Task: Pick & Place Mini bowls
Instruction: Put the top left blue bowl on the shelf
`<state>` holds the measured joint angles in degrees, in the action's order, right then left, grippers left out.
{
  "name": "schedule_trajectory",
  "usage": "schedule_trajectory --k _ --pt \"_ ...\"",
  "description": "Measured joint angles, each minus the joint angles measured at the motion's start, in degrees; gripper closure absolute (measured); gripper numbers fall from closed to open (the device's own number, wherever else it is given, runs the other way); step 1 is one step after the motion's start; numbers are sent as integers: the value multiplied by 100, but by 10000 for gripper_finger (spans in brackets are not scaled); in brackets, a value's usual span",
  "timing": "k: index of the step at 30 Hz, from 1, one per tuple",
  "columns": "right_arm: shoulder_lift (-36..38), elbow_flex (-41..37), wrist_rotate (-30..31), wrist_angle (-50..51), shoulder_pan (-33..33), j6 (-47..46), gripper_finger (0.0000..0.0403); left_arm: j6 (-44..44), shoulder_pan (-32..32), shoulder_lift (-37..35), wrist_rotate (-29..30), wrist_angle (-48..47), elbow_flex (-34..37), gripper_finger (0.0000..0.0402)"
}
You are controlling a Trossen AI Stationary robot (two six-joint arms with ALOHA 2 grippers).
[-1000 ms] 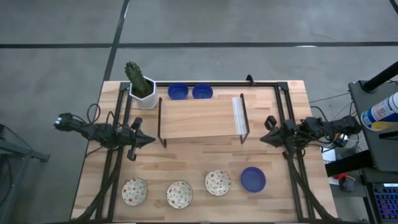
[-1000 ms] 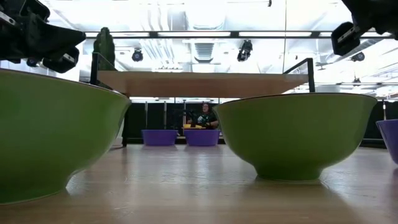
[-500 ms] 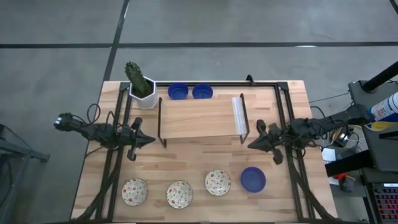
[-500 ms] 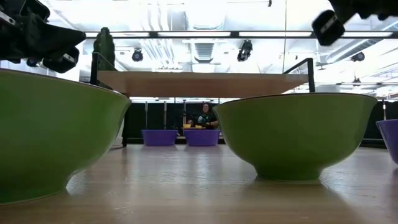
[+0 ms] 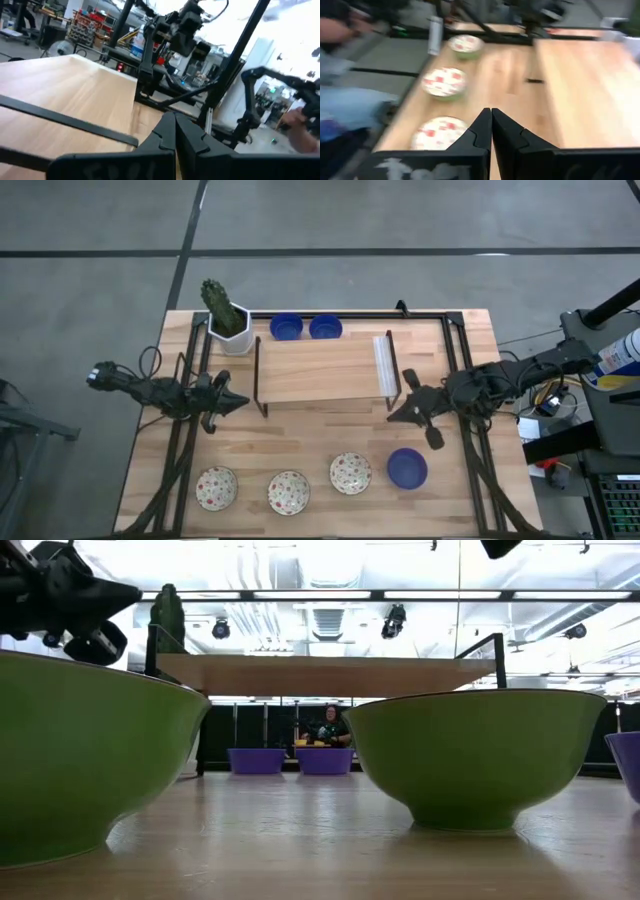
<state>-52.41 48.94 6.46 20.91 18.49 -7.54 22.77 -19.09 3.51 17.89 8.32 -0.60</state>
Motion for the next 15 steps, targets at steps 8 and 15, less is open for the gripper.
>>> schedule_trajectory --k 8,15 --pt "-170 161 822 369 -1 -169 394 796 -2 0 5 544 -1 401" --pt "-351 -124 876 332 -1 -469 394 693 -2 5 8 779 -194 401"
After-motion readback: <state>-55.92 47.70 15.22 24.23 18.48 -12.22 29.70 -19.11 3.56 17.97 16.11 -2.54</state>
